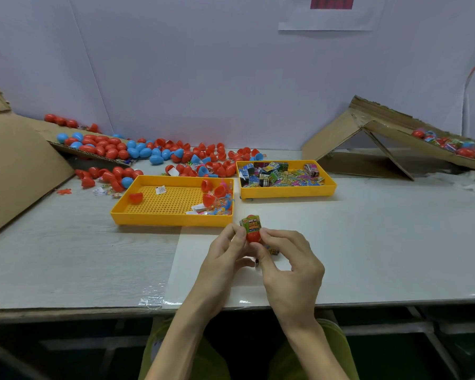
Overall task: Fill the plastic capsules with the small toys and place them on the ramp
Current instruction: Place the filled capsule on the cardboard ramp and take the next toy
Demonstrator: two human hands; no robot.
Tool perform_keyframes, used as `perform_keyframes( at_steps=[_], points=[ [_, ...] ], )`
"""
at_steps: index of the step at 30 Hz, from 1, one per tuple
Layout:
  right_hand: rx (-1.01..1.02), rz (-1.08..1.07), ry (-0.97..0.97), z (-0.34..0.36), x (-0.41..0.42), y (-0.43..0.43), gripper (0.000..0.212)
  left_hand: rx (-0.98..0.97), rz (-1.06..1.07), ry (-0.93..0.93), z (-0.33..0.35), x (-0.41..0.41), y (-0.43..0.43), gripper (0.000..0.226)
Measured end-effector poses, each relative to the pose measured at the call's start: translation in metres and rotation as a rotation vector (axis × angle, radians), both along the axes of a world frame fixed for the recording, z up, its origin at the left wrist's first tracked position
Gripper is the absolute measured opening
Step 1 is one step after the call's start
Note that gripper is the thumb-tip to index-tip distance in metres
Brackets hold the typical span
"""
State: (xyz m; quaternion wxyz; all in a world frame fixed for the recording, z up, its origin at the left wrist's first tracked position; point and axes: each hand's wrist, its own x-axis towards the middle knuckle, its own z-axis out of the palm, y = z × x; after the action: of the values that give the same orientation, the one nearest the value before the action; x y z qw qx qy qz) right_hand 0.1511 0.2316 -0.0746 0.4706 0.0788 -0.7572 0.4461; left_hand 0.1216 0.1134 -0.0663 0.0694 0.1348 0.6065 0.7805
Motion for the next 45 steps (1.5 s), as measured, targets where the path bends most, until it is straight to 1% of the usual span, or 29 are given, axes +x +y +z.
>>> perform_keyframes(
  at_steps=[2, 5, 8, 10, 14, 20, 23, 25, 30, 35, 37, 39, 42, 45],
  points=[
    [-0.011, 0.009, -0.003, 0.000, 0.000, 0.000, 0.022, 0.006, -0.001, 0.007, 0.000, 0.000, 0.000, 0.042],
    [-0.018, 0.042, -0.041, 0.003, 0.000, 0.000, 0.030, 0.007, 0.003, 0.015, 0.000, 0.000, 0.000, 0.048],
    [-0.041, 0.099, -0.085, 0.005, -0.001, 0.002, 0.037, 0.009, 0.021, 0.008, 0.000, 0.001, -0.001, 0.046],
    [-0.062, 0.115, -0.095, 0.005, -0.001, 0.003, 0.036, 0.007, 0.030, 0.001, 0.001, 0.001, 0.000, 0.041],
    [-0.086, 0.120, -0.053, 0.004, 0.000, 0.003, 0.034, -0.014, 0.018, 0.013, 0.004, 0.003, 0.000, 0.034],
    [-0.103, 0.117, -0.010, -0.001, -0.003, 0.005, 0.034, -0.034, 0.014, 0.033, 0.003, 0.003, 0.000, 0.045],
    [-0.143, 0.139, -0.005, 0.001, -0.002, 0.005, 0.029, -0.066, 0.009, 0.035, 0.004, 0.004, 0.000, 0.045],
    [-0.154, 0.160, -0.030, 0.003, -0.002, 0.006, 0.027, -0.036, 0.008, 0.027, 0.006, 0.005, 0.000, 0.043],
    [-0.109, 0.149, -0.055, 0.006, -0.001, 0.006, 0.025, 0.040, -0.044, 0.021, 0.007, 0.005, 0.000, 0.037],
    [-0.100, 0.212, -0.123, 0.007, -0.001, 0.005, 0.018, 0.119, 0.087, 0.002, 0.005, 0.003, 0.000, 0.027],
    [-0.128, 0.241, -0.145, 0.008, -0.001, 0.004, 0.015, 0.166, 0.122, -0.004, 0.004, 0.002, -0.001, 0.023],
    [-0.180, 0.253, -0.160, 0.010, 0.000, 0.003, 0.022, 0.203, 0.127, 0.001, 0.005, 0.002, -0.002, 0.022],
    [-0.244, 0.297, -0.219, 0.014, 0.001, 0.004, 0.030, 0.153, 0.120, 0.056, 0.006, 0.004, -0.001, 0.025],
    [-0.324, 0.344, -0.248, 0.017, 0.001, 0.006, 0.028, 0.057, 0.122, 0.119, 0.004, 0.005, -0.002, 0.029]
  ],
)
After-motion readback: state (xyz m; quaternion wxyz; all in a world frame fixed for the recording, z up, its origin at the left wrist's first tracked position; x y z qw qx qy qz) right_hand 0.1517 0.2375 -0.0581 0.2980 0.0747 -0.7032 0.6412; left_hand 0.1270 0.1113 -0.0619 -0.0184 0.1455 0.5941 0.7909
